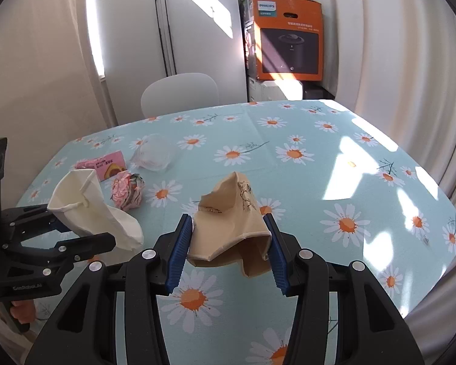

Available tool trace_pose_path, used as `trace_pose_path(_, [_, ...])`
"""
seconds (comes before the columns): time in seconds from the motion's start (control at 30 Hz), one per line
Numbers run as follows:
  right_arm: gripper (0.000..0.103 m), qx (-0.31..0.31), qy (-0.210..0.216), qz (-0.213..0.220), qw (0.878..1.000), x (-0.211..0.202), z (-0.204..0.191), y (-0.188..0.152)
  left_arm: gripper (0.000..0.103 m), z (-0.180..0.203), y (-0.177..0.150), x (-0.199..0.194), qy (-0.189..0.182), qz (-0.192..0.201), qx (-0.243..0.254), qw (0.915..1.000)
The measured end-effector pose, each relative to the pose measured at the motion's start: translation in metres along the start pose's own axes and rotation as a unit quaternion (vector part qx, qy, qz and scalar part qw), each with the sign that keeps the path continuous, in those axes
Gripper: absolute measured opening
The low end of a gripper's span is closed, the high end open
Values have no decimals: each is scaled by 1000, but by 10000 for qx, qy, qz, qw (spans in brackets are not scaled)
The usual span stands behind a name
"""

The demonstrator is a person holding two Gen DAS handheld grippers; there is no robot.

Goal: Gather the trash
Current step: 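Carry the bag and cup to the black bin and open both tools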

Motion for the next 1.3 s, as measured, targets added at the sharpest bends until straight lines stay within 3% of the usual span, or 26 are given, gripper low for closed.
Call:
trace_pose_path(0.33, [45,457,-666,-28,9967,-39,69,-32,42,65,2,24,-697,-140,365,9968])
trace_pose_path(0.6, [45,764,-1151,-130,9903,-70,113,-71,42,133,0,32,-1307,-187,918,9870])
trace_pose_path(1.03, [44,1546,-1801,-360,9708,-125,179,-156,42,235,-36,53,-2233,-559,1844,9555])
trace_pose_path(1.3, [40,2021,-1927,-1046,9545,-108,210,-234,42,278,-81,86,-2549,-1083,2260,9339])
Point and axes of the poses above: each gripper's, at about its wrist camera, not at the fingertips, and x roughly the way its jaws point, z to its right, y to its top, the point moved 8 cm from there along x, roughly the way its jaws point, and after that the axes turned 5 degrees about z, right-handed, at the moved point
